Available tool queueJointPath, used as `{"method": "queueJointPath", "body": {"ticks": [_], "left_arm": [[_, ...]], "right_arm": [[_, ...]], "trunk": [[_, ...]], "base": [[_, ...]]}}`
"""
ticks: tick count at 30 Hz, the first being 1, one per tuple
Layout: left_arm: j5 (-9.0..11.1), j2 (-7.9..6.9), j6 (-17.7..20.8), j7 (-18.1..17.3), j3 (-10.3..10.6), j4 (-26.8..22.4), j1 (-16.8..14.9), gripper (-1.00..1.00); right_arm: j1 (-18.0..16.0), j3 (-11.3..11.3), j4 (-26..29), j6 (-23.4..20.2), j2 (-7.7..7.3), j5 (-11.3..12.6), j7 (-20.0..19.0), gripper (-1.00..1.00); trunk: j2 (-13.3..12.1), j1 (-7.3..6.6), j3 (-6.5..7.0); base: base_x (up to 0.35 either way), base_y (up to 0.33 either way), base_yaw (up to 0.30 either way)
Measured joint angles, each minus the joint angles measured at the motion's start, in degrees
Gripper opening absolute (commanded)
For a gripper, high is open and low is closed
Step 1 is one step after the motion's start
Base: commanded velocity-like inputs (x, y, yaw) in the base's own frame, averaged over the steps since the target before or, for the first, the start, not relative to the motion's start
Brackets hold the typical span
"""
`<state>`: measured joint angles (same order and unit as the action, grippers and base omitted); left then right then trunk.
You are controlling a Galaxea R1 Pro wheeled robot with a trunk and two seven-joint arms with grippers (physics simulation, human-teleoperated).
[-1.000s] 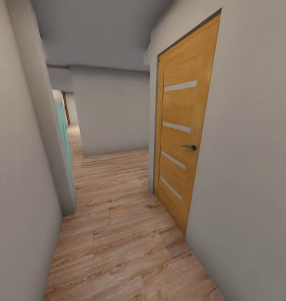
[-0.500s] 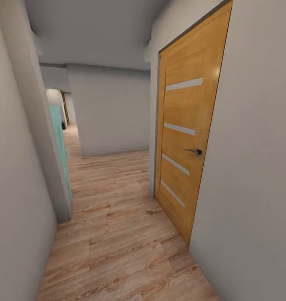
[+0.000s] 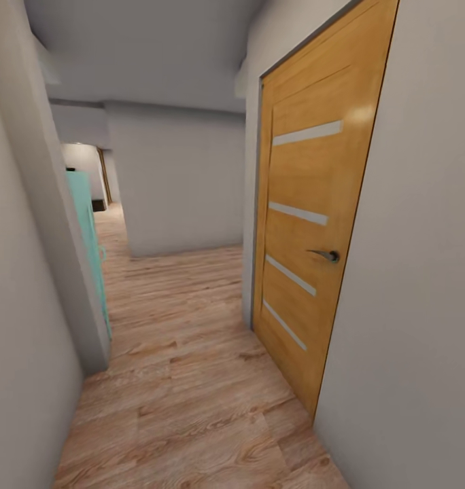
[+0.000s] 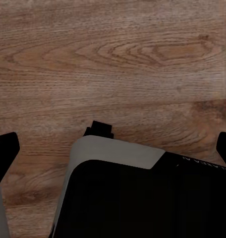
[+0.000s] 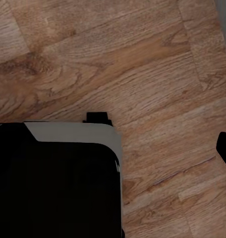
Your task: Move the two storage containers from the living room to the garage. In the garage, place one container on the floor and stack the other container on top of it (either order is fine).
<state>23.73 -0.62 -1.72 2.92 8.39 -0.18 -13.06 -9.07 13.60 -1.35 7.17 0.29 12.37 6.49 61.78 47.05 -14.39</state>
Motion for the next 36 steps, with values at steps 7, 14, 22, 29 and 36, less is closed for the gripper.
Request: {"method": "queueJointPath", "body": {"ticks": [7,14,22,29,36], "left_arm": [[0.0,0.0,0.0,-0.1,0.0,0.0,0.0,1.0],[0.0,0.01,0.0,0.0,0.0,0.0,0.0,1.0],[0.0,0.03,0.0,0.0,0.0,0.0,0.0,1.0],[0.0,0.07,0.0,0.0,0.0,0.0,0.0,1.0],[0.0,0.08,0.0,0.0,0.0,0.0,0.0,1.0]], "right_arm": [[0.0,0.1,0.0,0.1,-0.09,-0.1,0.1,1.0],[0.0,0.2,0.0,0.1,-0.18,-0.2,0.1,1.0],[0.0,0.2,0.0,0.1,-0.21,-0.1,0.2,1.0],[0.0,0.2,0.0,0.1,-0.21,-0.1,0.2,1.0],[0.0,0.2,0.0,0.2,-0.17,-0.1,0.2,1.0]], "trunk": [[0.0,0.0,0.0],[0.0,0.0,0.0],[0.0,0.0,0.0],[0.0,0.0,0.0],[0.0,0.0,0.0]], "base": [[0.32,0.0,0.069],[0.321,0.0,0.251],[0.321,0.0,0.267],[0.321,0.0,0.268],[0.321,0.0,0.268]]}}
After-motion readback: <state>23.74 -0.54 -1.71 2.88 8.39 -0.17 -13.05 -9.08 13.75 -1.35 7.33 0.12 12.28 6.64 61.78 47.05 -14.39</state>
